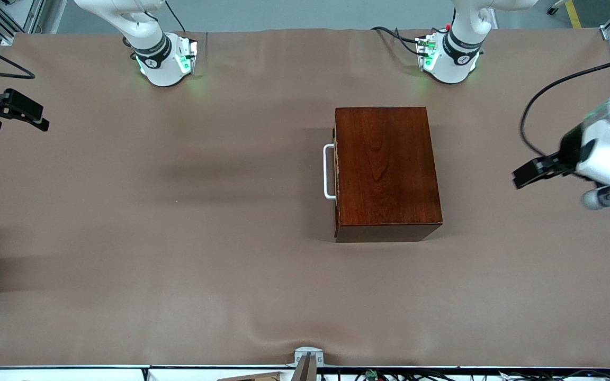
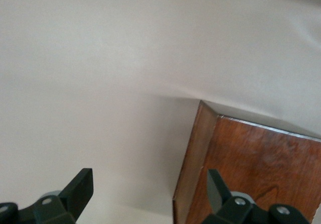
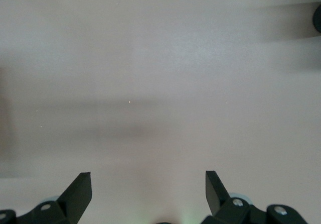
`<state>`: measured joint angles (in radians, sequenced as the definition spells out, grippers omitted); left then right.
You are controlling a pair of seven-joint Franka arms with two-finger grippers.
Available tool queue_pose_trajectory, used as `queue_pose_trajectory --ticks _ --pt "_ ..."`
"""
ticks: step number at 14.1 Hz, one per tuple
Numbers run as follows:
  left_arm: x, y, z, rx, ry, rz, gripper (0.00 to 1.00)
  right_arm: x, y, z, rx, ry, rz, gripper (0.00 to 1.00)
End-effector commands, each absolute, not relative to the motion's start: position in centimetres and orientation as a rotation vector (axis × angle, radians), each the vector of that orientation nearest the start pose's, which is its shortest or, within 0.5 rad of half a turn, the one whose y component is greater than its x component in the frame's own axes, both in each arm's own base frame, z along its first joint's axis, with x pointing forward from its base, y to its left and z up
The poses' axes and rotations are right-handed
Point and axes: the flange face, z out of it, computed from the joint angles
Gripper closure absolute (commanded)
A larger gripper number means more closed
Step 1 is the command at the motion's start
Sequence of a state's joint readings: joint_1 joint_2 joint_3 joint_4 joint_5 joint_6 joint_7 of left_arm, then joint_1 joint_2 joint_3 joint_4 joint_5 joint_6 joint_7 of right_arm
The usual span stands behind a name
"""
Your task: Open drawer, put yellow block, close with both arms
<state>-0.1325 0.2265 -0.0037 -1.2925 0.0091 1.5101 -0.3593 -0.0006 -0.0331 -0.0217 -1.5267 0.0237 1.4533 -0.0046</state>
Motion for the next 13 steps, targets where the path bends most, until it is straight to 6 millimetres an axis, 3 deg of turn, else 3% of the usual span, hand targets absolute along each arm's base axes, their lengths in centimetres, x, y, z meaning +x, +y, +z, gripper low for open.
queue_pose_trajectory --ticks 1,4,6,13 --pt "57.1 -7.1 62.5 -3.139 -0.217 0.038 0.00 53.2 -1.1 65.7 -3.111 0.047 0.066 0.00" --pt "53.8 -5.9 62.1 -3.140 -0.099 0.039 0.00 53.2 -1.1 65.7 -3.111 0.047 0.066 0.00" --pt "52.1 -6.3 62.3 -3.130 -0.088 0.019 0.00 53.2 -1.1 65.7 -3.111 0.047 0.066 0.00" --pt "50.3 -6.6 64.8 -3.124 -0.031 -0.011 0.00 53.2 -0.9 65.7 -3.111 0.047 0.067 0.00"
